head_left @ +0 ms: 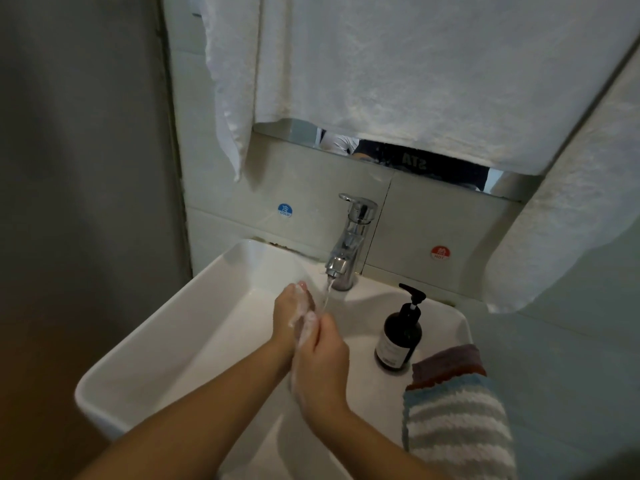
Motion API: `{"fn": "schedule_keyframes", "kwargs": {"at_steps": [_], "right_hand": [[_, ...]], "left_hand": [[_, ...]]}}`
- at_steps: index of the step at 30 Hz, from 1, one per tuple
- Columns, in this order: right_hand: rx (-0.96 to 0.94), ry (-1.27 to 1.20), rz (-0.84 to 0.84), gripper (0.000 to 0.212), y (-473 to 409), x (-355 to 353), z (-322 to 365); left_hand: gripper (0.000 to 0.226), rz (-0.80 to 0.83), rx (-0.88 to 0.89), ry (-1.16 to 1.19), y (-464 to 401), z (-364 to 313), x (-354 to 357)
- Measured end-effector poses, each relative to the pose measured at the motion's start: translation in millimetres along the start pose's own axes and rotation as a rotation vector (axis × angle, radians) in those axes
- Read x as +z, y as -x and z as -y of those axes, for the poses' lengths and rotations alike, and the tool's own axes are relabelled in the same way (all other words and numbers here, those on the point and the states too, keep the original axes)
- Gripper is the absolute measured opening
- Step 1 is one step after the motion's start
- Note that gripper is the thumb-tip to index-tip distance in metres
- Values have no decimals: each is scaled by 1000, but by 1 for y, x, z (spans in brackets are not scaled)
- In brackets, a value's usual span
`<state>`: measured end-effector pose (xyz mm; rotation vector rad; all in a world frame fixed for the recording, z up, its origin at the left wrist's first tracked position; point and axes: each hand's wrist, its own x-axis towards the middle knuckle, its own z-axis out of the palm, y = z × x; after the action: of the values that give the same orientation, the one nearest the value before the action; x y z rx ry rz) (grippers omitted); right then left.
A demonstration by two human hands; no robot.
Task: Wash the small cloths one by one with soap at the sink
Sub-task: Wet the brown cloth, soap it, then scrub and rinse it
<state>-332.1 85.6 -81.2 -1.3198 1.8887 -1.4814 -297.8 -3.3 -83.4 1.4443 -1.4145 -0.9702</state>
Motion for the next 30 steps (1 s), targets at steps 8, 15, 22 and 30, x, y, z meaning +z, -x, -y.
{"fn": "schedule_keyframes", "kwargs": {"at_steps": [8, 15, 22, 30], "right_hand": [[280, -45, -95, 33, -35, 0, -12], [158, -136, -53, 31, -61, -7, -13], [515, -551, -140, 35, -79, 2, -17], [262, -288, -211, 33, -80, 9, -31]], "left_hand": [[23, 124, 15, 8, 13, -11, 7], [37, 124, -104, 266, 29, -13, 8], [25, 102, -21, 198, 48, -3, 5], [21, 156, 165, 65, 69, -6, 3]]}}
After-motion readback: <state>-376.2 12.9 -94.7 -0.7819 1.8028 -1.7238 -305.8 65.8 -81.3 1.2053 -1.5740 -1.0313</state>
